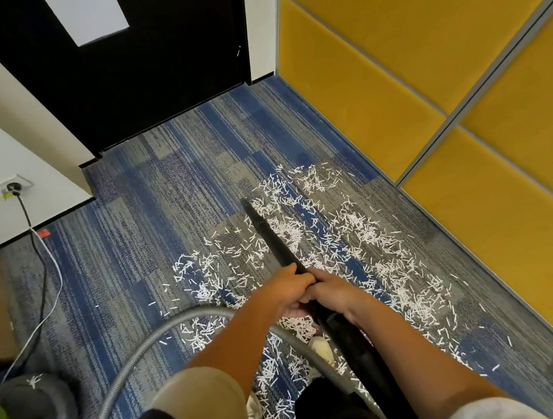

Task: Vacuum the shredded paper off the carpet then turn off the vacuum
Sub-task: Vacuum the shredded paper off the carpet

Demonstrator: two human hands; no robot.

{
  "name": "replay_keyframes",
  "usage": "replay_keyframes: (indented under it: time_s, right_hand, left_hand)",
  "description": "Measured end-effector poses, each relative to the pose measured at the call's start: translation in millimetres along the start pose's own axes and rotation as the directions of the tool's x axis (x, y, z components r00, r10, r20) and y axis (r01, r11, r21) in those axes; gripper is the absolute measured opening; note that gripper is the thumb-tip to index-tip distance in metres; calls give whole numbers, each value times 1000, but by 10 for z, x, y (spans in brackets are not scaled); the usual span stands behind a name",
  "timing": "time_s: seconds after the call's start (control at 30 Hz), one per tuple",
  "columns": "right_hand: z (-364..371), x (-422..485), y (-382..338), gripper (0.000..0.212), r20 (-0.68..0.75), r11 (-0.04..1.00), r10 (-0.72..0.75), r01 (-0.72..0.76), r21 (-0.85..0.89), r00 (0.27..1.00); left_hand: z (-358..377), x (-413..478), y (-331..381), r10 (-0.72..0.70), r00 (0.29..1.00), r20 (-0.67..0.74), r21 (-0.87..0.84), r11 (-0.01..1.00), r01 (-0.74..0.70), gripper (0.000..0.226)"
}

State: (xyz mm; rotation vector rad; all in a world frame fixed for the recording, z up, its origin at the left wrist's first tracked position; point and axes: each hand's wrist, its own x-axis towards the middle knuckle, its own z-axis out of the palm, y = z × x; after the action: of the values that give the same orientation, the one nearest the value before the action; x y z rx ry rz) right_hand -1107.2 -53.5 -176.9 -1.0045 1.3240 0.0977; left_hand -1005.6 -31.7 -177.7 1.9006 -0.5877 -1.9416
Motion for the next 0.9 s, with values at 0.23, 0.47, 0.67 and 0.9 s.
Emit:
replay_keyframes:
  time_s: [0.23, 0.47, 0.67, 0.9]
  right_hand:
    - [-152, 58, -62, 60, 16, 999, -24, 25, -44, 1000]
    - [-173, 88, -180, 50, 100, 999, -27, 30, -33, 995]
    - [-413, 188, -116, 61, 16, 1000, 5, -5, -28, 1000]
    - [-735, 109, -95, 58, -42, 999, -23, 25, 49, 999]
  left_hand:
    - [90, 57, 146, -3, 1000, 11, -70, 998, 4, 19]
    - [-37, 170, 147, -3, 999, -38, -21, 1000, 2, 20]
    - [172, 261, 334, 24, 1000, -12, -30, 999, -24, 17]
    - [454, 393, 524, 26, 999, 26, -11, 1000, -26, 33]
